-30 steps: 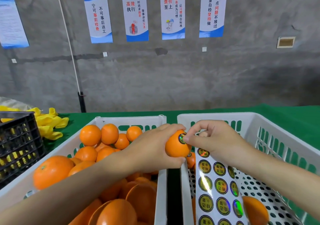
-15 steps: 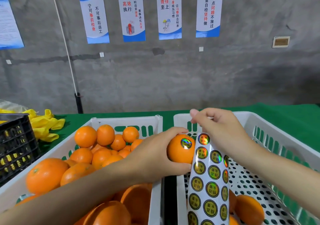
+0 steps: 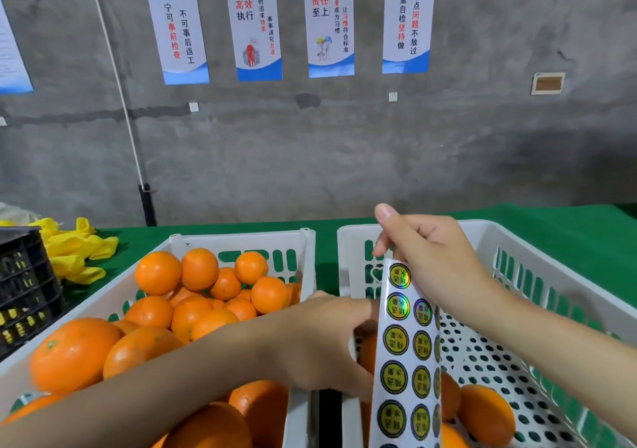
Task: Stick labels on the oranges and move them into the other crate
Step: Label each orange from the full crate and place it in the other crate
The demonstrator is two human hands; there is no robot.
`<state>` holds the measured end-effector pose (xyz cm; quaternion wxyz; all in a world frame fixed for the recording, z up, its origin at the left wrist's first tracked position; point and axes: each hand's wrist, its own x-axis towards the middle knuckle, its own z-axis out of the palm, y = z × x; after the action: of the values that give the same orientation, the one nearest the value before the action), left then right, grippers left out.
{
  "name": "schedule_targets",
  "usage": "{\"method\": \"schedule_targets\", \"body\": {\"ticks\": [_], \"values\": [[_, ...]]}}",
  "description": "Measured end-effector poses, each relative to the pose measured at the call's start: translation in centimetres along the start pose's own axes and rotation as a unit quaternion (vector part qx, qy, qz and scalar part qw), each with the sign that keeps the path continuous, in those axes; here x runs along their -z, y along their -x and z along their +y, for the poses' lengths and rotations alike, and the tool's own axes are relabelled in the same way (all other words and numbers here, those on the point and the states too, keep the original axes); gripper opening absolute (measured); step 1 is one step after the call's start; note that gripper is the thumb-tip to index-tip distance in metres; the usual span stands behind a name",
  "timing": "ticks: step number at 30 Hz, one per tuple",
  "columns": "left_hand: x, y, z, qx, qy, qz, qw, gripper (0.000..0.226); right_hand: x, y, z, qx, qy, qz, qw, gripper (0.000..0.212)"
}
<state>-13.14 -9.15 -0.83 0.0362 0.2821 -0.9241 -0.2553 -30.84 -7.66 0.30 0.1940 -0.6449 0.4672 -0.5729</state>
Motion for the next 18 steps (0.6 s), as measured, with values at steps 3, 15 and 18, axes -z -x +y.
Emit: {"method": "schedule_targets", "body": {"ticks": [3,15,18], "values": [[-0.2,0.2,-0.6,0.011,-0.076,0.012,0.997,0.034,-0.1,-0.1,0.5,-0.014,0.025,-0.003,1.0,0.052],[0.3,0.3,-0.4,0.007,0.316,0.192,0.929,0.023,-0.7,0.3,1.6,0.023,0.075,-0.046,0.996,0.047],[0.0,0.0,-0.7,0.005,0.312,0.208,0.927,0.009,-0.7,0.4,1.4,0.045,0.122,-0.011,0.991,0.044]]}}
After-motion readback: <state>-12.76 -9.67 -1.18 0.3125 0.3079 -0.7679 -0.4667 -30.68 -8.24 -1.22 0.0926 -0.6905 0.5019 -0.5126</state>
